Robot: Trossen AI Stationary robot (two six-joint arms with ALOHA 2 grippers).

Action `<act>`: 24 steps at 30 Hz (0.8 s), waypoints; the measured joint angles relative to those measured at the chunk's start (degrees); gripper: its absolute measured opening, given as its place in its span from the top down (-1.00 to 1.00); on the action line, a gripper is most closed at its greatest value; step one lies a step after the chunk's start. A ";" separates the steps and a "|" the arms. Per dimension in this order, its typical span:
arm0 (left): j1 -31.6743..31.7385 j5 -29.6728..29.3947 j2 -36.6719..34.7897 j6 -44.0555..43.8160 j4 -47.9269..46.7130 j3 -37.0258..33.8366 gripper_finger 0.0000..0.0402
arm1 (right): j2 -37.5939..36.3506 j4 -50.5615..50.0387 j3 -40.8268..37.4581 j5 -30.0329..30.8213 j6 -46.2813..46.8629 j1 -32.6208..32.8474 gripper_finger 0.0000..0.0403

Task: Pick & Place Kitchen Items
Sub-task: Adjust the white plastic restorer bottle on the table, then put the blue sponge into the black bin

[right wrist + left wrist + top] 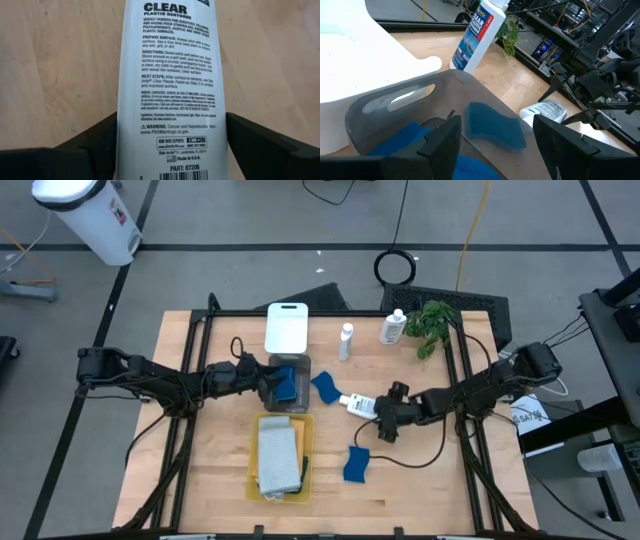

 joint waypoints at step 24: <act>-0.02 0.01 0.00 0.17 0.00 0.00 -0.26 | -11.40 17.64 -3.33 -16.24 -6.09 5.05 -0.55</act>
